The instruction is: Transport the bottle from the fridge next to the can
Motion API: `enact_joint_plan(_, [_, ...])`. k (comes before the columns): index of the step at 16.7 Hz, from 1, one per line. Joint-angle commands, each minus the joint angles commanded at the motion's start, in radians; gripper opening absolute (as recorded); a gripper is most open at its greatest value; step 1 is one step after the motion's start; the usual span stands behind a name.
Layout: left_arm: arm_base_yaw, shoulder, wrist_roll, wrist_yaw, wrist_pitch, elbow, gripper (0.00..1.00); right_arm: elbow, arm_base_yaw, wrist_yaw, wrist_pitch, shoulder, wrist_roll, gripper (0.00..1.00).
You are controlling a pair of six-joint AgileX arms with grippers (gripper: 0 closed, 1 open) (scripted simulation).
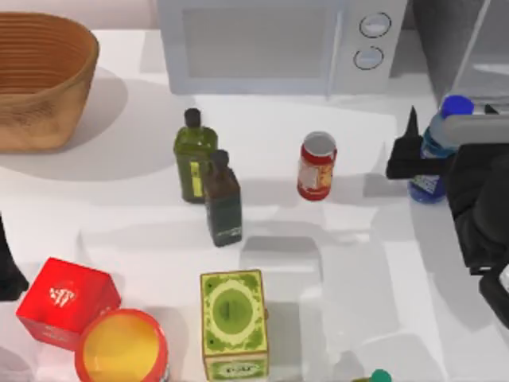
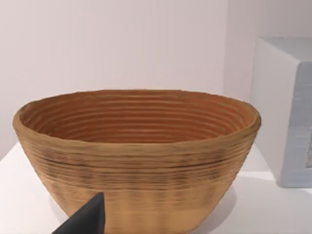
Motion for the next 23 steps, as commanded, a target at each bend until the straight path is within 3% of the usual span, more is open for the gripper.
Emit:
enact_joint_plan(7, [0.000, 0.000, 0.000, 0.000, 0.000, 0.000, 1.00, -0.113, 0.043, 0.043, 0.076, -0.035, 0.000, 1.00])
enact_joint_plan(14, [0.000, 0.000, 0.000, 0.000, 0.000, 0.000, 1.00, -0.123, 0.036, 0.026, 0.035, -0.092, 0.001, 1.00])
enact_joint_plan(18, [0.000, 0.000, 0.000, 0.000, 0.000, 0.000, 1.00, -0.164, 0.010, -0.028, -0.143, -0.317, 0.006, 1.00])
enact_joint_plan(23, [0.000, 0.000, 0.000, 0.000, 0.000, 0.000, 1.00, -0.255, -0.083, -0.121, -0.517, -0.812, 0.010, 1.00])
